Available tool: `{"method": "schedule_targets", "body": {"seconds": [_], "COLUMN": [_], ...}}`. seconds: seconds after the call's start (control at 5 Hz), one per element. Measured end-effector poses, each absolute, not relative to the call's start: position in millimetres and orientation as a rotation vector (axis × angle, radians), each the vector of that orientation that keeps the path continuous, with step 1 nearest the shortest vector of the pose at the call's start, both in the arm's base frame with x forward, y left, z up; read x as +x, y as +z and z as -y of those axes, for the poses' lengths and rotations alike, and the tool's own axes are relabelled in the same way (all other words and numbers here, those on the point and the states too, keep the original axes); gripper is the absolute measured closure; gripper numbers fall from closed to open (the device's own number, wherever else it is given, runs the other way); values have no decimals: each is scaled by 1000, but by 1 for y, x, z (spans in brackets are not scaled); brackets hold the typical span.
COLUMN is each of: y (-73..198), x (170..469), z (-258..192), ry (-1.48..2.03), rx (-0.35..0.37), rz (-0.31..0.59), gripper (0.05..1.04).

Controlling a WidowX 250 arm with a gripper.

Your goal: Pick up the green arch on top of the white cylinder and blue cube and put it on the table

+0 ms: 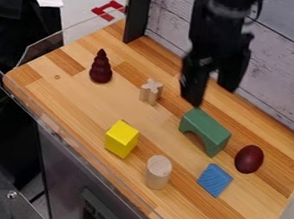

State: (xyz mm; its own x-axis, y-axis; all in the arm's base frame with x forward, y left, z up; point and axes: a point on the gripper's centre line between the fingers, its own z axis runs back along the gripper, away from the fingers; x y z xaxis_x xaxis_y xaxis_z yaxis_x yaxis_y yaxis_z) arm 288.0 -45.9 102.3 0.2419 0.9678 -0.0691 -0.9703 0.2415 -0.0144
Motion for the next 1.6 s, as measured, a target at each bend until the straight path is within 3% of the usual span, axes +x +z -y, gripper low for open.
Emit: {"method": "schedule_targets", "body": {"seconds": [0.2,0.4,0.6,0.8,1.2,1.4,1.6], "y": [132,139,130,115,80,76,83], "x": [267,235,219,213,210,218,229], "z": [46,49,50,40,21,22,27], "ry": [1071,798,552,297,-56,-44,0], "rx": [-67,-123,-198,-191,-19,-21,-67], "rz": [-97,-164,-174,-214,-325,-279,-137], "gripper": [83,83,83,83,83,83,83]}}
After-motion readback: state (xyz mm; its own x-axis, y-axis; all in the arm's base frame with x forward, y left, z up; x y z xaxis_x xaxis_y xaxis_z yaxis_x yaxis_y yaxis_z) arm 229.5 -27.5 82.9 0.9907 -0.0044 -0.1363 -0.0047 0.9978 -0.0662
